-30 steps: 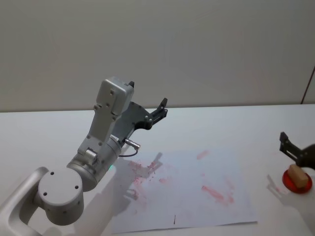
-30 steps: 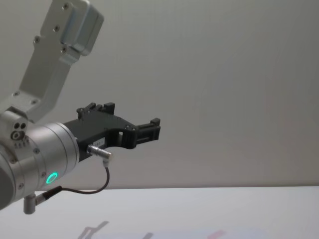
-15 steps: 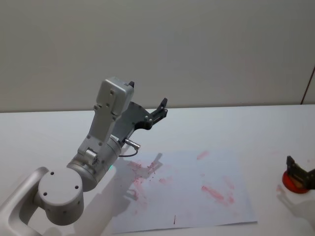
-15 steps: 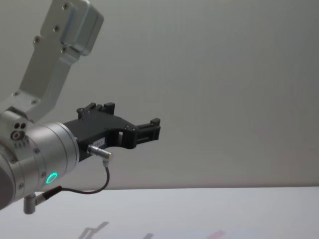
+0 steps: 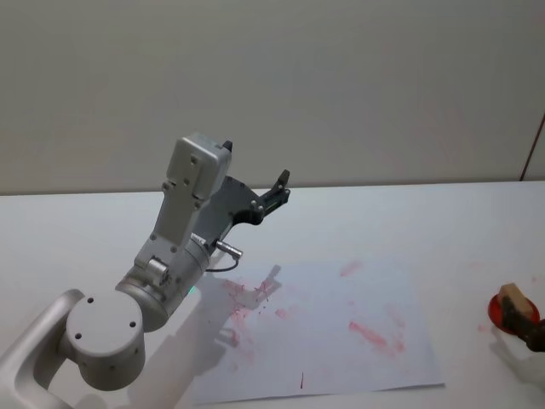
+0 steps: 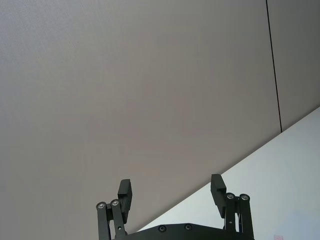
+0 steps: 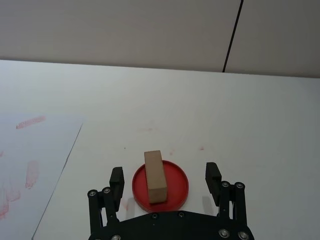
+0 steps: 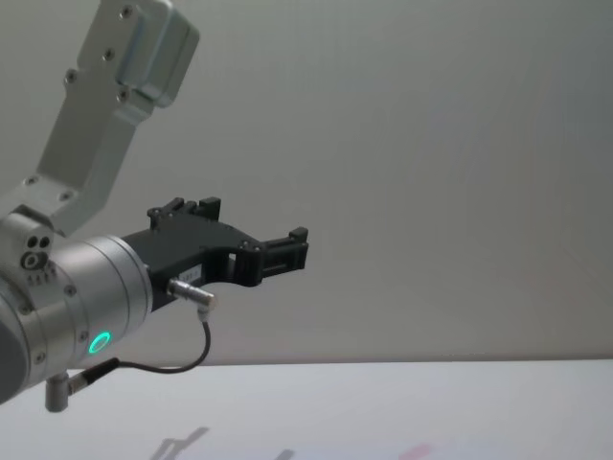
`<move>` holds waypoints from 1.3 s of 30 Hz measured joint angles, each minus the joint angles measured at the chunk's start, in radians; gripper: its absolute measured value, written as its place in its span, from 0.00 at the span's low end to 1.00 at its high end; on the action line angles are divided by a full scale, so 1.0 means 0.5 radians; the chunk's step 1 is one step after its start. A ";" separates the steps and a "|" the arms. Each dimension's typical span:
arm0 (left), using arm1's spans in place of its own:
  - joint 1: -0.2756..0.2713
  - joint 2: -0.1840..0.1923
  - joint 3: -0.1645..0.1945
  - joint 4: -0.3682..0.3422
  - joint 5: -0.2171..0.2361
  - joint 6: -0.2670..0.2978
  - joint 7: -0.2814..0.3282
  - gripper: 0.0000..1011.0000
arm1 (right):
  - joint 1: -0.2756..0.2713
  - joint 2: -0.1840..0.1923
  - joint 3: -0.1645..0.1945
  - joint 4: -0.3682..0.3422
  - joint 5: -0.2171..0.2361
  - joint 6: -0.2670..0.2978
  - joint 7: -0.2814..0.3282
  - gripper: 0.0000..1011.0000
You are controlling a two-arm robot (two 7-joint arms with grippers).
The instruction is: Use the one hand to pick up the stamp and affix it onto the A4 paper.
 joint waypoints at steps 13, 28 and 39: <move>0.000 0.000 0.000 0.000 0.000 0.000 0.000 0.99 | 0.140 -0.069 -0.033 0.158 -0.065 0.064 0.132 0.99; 0.000 0.000 0.000 0.000 0.000 0.000 0.000 0.99 | 0.264 -0.117 -0.055 0.272 -0.152 0.088 0.233 0.85; 0.000 0.000 0.000 0.000 0.000 0.000 0.000 0.99 | 0.298 -0.130 -0.061 0.305 -0.175 0.093 0.261 0.53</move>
